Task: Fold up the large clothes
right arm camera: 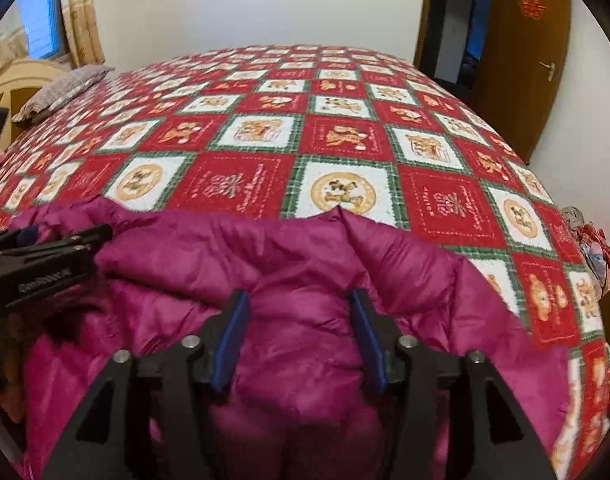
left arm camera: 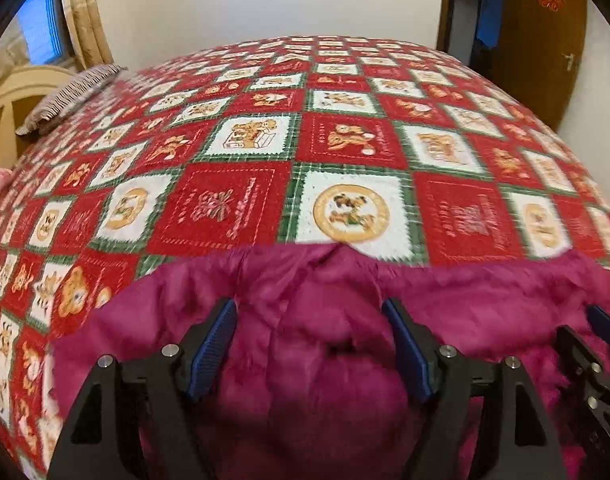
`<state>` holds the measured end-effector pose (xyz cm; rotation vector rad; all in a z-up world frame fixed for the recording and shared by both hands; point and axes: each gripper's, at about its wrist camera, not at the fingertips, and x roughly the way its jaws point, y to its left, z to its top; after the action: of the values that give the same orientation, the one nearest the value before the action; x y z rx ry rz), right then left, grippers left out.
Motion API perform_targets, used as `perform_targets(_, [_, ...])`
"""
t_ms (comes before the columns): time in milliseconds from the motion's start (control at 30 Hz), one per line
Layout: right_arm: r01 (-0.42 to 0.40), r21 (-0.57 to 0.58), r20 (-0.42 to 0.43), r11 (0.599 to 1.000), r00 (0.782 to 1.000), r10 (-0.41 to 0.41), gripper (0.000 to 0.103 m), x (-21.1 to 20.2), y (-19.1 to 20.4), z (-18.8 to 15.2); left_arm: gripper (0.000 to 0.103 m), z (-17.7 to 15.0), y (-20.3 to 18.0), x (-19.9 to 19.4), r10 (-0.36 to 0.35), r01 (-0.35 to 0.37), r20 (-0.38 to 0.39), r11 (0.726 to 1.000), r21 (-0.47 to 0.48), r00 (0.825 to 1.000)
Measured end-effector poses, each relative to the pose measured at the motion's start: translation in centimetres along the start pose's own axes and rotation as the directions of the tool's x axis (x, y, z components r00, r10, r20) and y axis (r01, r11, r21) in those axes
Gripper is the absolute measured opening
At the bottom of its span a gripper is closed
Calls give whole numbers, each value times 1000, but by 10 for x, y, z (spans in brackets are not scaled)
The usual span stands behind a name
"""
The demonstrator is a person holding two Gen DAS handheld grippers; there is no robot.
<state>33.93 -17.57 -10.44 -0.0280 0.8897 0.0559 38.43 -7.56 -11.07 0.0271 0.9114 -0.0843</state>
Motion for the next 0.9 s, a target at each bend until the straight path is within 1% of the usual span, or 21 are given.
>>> perform_targets(33, [-24, 20, 34, 1000, 999, 23, 56, -19, -6, -3, 75, -4, 6, -18, -49, 49, 32, 999, -13, 998])
perform_targets(100, [-75, 54, 99, 996, 993, 69, 65, -50, -21, -11, 75, -11, 16, -49, -123, 124, 79, 992, -8, 989])
perform_targets(133, [-91, 65, 129, 994, 988, 82, 72, -69, -29, -16, 75, -16, 21, -64, -155, 155, 98, 988, 4, 983])
perform_targets(167, [-96, 71, 164, 993, 983, 83, 75, -94, -39, -26, 75, -21, 27, -81, -182, 181, 117, 983, 19, 976])
perform_targets(200, [-95, 72, 180, 993, 980, 81, 75, -107, -46, -31, 76, -28, 36, -101, -202, 199, 141, 979, 36, 969])
perform_targets(233, [-99, 74, 194, 992, 977, 83, 75, -124, -50, -40, 76, -38, 44, -120, -216, 209, 160, 976, 61, 963])
perform_targets(267, [-110, 78, 203, 991, 975, 93, 75, -145, -55, -54, 76, -43, 48, -131, -225, 215, 169, 974, 79, 959])
perform_targets(300, [-114, 79, 206, 990, 974, 95, 75, -156, -57, -60, 76, -53, 56, -148, -241, 224, 184, 969, 107, 953])
perform_targets(367, [-108, 84, 206, 991, 975, 89, 75, -188, -65, -87, 76, -72, 71, -174, -252, 229, 204, 965, 132, 946])
perform_targets(467, [-101, 98, 200, 990, 977, 80, 76, -223, -75, -119, 77, -109, 99, -209, -287, 262, 208, 955, 139, 935])
perform_targets(600, [-74, 132, 197, 989, 979, 47, 76, -265, -90, -165, 77, -155, 132, -240, -314, 294, 197, 947, 125, 929])
perform_targets(667, [-51, 143, 198, 988, 980, 22, 80, -281, -94, -185, 77, -174, 144, -253, -318, 297, 197, 946, 129, 927])
perform_targets(733, [-27, 155, 196, 988, 981, -4, 80, -296, -98, -208, 77, -200, 156, -270, -333, 310, 204, 940, 140, 920])
perform_targets(800, [-5, 166, 175, 986, 984, -25, 81, -306, -100, -231, 77, -228, 168, -286, -355, 329, 207, 932, 150, 912])
perform_targets(867, [-6, 175, 143, 985, 990, -19, 81, -309, -102, -252, 78, -248, 177, -294, -371, 345, 194, 926, 156, 908])
perform_targets(900, [-12, 179, 122, 984, 992, -10, 81, -307, -101, -262, 79, -262, 181, -299, -373, 346, 182, 924, 162, 910])
